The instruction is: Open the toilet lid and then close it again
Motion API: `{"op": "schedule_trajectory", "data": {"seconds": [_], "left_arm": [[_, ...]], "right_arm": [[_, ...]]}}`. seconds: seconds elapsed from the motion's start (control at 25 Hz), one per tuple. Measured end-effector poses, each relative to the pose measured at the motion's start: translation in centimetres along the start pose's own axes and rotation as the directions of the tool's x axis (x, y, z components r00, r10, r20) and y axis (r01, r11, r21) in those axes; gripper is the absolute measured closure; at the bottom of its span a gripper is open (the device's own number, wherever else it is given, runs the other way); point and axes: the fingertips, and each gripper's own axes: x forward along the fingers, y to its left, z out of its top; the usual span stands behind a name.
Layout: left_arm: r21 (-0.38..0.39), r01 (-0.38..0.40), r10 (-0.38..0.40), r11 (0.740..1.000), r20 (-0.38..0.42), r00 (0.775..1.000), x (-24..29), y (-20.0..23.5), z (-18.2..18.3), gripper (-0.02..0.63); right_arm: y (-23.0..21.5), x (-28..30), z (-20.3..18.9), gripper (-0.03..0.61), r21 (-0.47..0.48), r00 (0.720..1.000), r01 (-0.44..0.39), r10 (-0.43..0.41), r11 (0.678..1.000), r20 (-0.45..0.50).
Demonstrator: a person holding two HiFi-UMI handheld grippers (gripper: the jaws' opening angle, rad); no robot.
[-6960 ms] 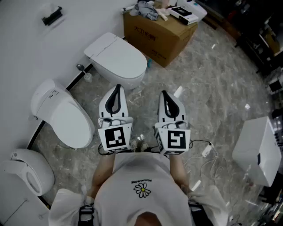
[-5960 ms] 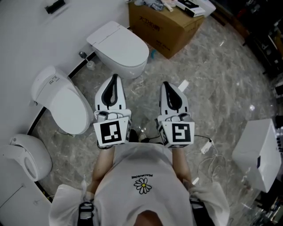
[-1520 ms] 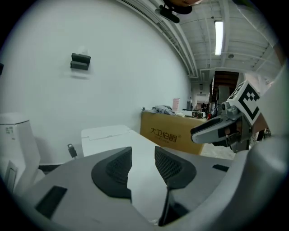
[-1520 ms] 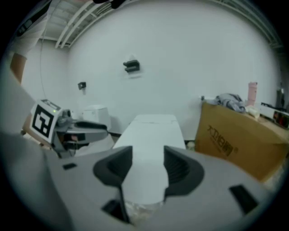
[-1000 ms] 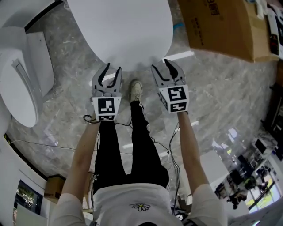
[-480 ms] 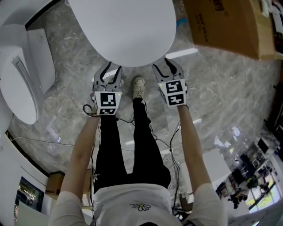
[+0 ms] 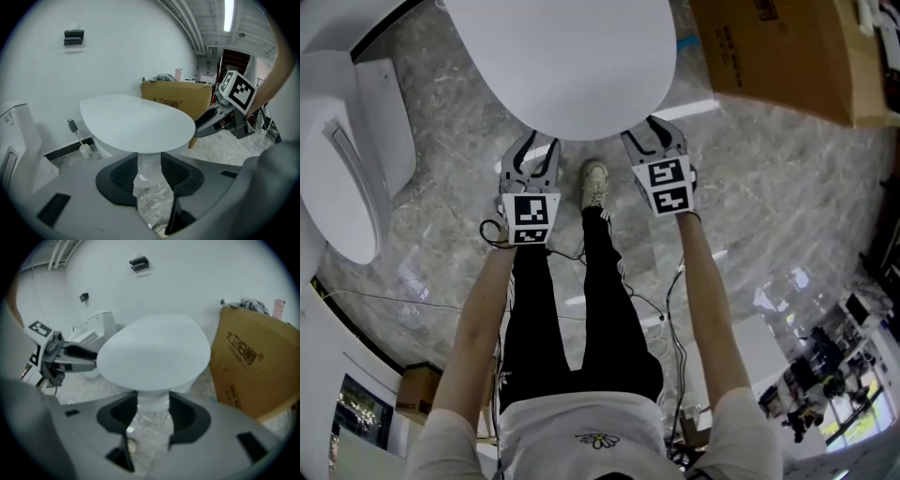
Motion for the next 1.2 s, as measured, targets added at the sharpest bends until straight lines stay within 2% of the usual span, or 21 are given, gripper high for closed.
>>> {"op": "schedule_trajectory", "data": {"seconds": [0.2, 0.32, 0.52, 0.76, 1.0, 1.2], "left_arm": [[-0.006, 0.035, -0.035, 0.999, -0.051, 0.998, 0.7, -0.4, -0.9, 0.439], [0.0, 0.033, -0.033, 0.999, -0.043, 0.999, 0.9, -0.2, -0.6, 0.439], [-0.041, 0.011, -0.012, 0.999, -0.032, 0.999, 0.6, -0.2, -0.5, 0.436], [-0.028, 0.042, -0.043, 0.999, -0.033, 0.999, 0.3, -0.2, 0.3, 0.434], [-0.043, 0.053, -0.052, 0.998, 0.008, 0.999, -1.4, -0.2, 2.4, 0.428], [-0.037, 0.09, -0.088, 0.995, 0.055, 0.995, -3.8, -0.3, 6.3, 0.425]], "right_arm": [[0.1, -0.1, -0.2, 0.359, 0.015, 1.0, -0.001, 0.001, 1.0, -0.007], [0.1, 0.1, 0.1, 0.36, -0.021, 1.0, 0.003, -0.003, 1.0, -0.012], [0.3, 0.0, 0.0, 0.37, -0.018, 0.999, -0.009, 0.008, 1.0, -0.046], [0.2, -0.6, 0.7, 0.37, -0.033, 0.998, -0.039, 0.038, 0.999, -0.05], [0.5, -2.9, 2.4, 0.37, -0.028, 0.998, -0.065, 0.065, 0.997, -0.02], [0.3, -6.6, 5.7, 0.37, -0.027, 0.993, -0.111, 0.112, 0.994, 0.042]]}}
